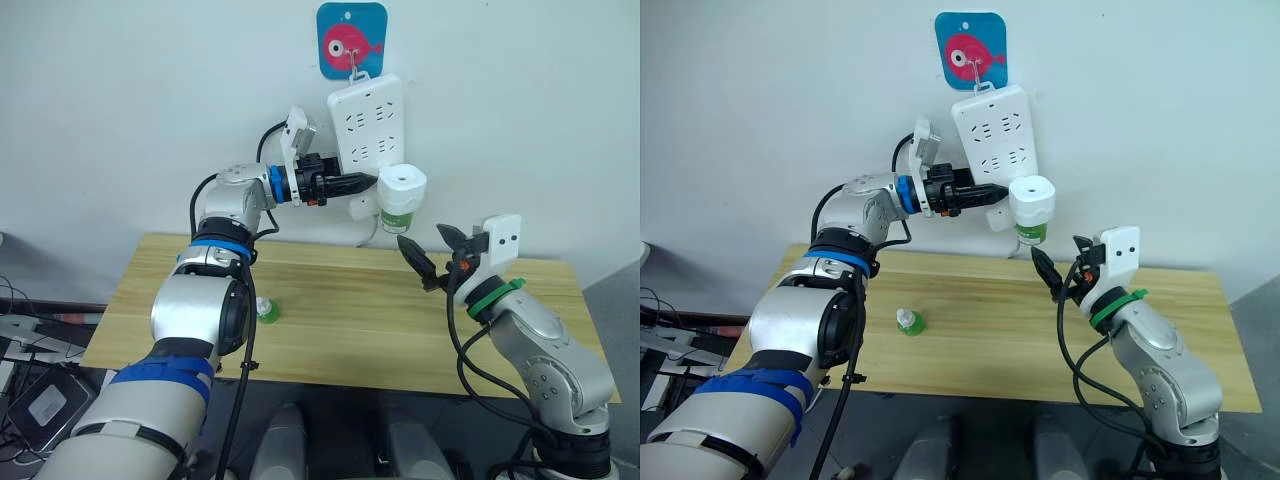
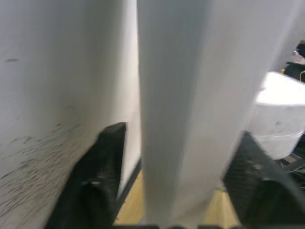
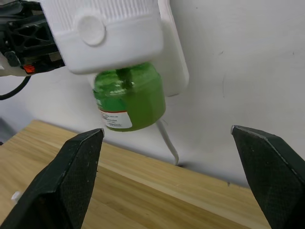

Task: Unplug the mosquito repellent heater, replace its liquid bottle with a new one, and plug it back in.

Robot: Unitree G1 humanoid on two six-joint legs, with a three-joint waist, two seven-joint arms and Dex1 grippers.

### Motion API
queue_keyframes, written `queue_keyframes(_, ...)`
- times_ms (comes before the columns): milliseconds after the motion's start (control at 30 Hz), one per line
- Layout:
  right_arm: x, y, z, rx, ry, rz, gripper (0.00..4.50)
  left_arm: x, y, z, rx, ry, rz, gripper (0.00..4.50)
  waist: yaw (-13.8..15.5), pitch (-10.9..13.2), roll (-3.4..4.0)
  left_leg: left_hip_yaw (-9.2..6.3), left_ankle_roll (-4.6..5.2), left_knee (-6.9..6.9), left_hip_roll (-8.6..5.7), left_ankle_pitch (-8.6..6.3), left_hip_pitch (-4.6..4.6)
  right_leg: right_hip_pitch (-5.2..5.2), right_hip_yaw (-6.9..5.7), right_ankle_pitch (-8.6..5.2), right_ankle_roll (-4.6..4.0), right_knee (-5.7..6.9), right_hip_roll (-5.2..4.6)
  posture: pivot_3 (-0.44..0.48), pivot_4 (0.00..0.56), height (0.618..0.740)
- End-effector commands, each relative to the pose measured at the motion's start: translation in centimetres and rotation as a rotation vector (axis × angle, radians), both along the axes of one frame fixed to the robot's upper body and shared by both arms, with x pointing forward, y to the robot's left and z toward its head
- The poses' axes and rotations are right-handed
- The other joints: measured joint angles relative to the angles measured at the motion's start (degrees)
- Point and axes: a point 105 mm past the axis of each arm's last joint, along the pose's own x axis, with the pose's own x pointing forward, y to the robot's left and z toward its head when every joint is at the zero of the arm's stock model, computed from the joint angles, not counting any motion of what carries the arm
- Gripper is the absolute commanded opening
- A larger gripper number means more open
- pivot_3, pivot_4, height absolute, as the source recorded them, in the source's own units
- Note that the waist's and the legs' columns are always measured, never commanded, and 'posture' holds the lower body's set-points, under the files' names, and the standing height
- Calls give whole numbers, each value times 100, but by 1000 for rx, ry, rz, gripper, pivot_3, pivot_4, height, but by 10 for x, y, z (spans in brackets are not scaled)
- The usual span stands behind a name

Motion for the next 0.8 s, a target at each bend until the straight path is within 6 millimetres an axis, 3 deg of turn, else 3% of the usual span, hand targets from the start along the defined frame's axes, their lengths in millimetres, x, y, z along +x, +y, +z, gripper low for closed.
queue_keyframes(33, -11, 6, 22, 14, -68, 31, 4500, -6, -3, 10, -24, -30, -42, 1528, -6, 2, 3, 0, 0, 0, 1, 0, 0, 0, 0, 0, 0, 0, 0, 14, 261, 740)
queue_keyframes(67, -14, 8, 23, 14, -67, 37, 4500, -6, -2, 9, -24, -29, -40, 1304, -9, 3, 3, 0, 0, 0, 3, 0, 0, 0, 0, 0, 0, 0, 0, 14, 262, 740)
queue_keyframes(300, -25, 29, 36, -20, -60, 75, 4500, -3, 0, 6, -26, -21, 0, 1329, -31, 11, 5, -1, 0, 3, 8, 0, 0, 0, 1, 0, 0, 3, 0, 5, 272, 740)
queue_keyframes(800, 11, 41, 63, -50, -79, -140, 4500, 0, -8, 4, -45, -35, 31, 1329, -33, 21, 10, -6, 0, 24, 6, 0, -13, -3, -3, 0, 0, 6, -9, -3, 283, 740)
